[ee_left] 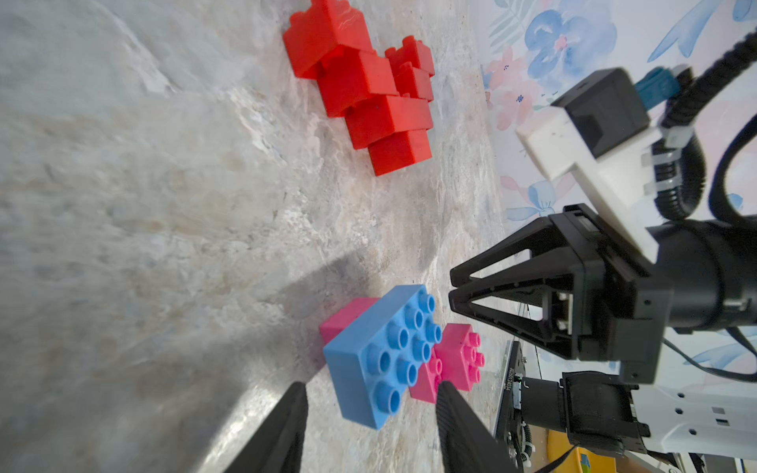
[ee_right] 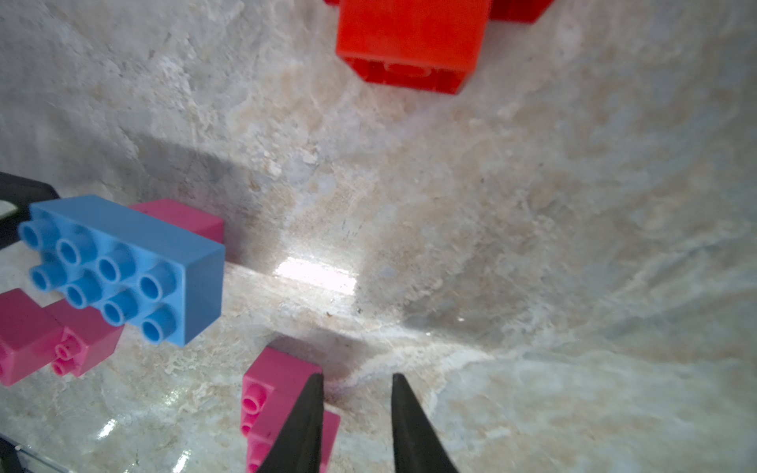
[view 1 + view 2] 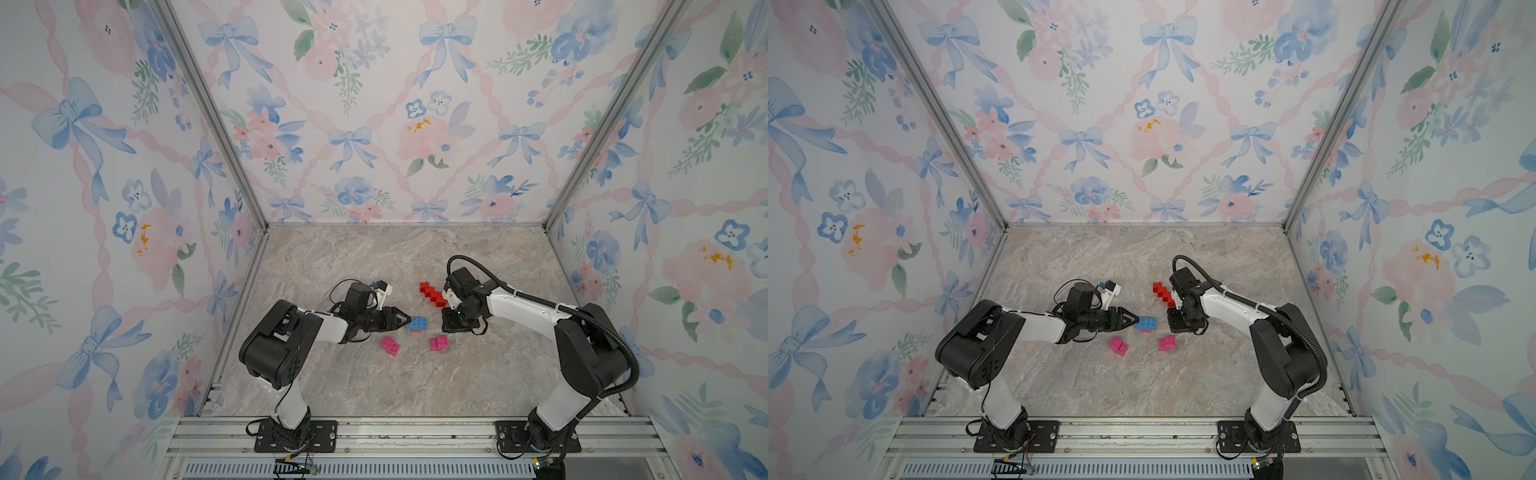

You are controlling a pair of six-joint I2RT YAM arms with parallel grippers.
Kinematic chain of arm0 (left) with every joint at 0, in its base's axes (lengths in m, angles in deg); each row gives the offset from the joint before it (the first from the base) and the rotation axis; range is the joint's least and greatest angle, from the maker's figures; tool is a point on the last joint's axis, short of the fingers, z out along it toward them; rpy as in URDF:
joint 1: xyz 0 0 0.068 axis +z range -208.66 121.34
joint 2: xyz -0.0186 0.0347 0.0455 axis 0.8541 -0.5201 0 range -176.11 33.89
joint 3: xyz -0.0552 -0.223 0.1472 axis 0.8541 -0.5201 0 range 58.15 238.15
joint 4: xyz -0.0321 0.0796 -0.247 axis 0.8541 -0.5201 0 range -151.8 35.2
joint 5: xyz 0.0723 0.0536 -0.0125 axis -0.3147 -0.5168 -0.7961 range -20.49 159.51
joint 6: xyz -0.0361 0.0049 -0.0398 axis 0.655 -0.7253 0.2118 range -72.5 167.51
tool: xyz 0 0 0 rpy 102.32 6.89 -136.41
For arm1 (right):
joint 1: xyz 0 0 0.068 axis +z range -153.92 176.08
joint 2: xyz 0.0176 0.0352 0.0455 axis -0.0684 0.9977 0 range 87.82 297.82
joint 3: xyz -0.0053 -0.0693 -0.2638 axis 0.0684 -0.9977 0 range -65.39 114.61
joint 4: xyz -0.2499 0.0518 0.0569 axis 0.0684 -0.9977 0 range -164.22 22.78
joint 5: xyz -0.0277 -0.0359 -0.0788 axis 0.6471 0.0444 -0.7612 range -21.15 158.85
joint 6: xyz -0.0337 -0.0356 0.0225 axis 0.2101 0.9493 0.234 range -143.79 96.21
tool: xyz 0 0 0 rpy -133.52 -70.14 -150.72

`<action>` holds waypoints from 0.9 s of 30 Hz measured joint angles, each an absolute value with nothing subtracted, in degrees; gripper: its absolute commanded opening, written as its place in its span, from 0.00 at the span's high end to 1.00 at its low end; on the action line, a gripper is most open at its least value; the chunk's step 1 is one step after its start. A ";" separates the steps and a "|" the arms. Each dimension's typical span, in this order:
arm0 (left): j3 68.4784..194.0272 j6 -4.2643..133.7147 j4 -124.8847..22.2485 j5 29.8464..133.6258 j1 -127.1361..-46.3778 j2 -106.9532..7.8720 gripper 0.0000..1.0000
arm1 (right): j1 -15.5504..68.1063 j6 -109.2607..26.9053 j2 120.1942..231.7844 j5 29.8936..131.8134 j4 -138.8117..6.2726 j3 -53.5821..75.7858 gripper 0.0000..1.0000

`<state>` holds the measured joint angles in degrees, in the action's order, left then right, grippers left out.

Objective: Assemble the letter v with lego
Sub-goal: Pick up the lego brick from the center of the board.

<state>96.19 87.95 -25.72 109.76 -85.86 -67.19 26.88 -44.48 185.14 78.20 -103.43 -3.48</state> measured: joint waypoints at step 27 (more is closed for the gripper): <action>94.33 94.14 -14.14 112.86 -87.94 -72.74 0.58 | 26.45 -43.41 184.36 77.13 -106.16 -3.50 0.69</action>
<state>94.33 94.14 -14.14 112.86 -87.94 -72.74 26.45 -43.41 184.36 77.13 -106.16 -3.50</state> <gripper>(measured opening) 0.365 0.309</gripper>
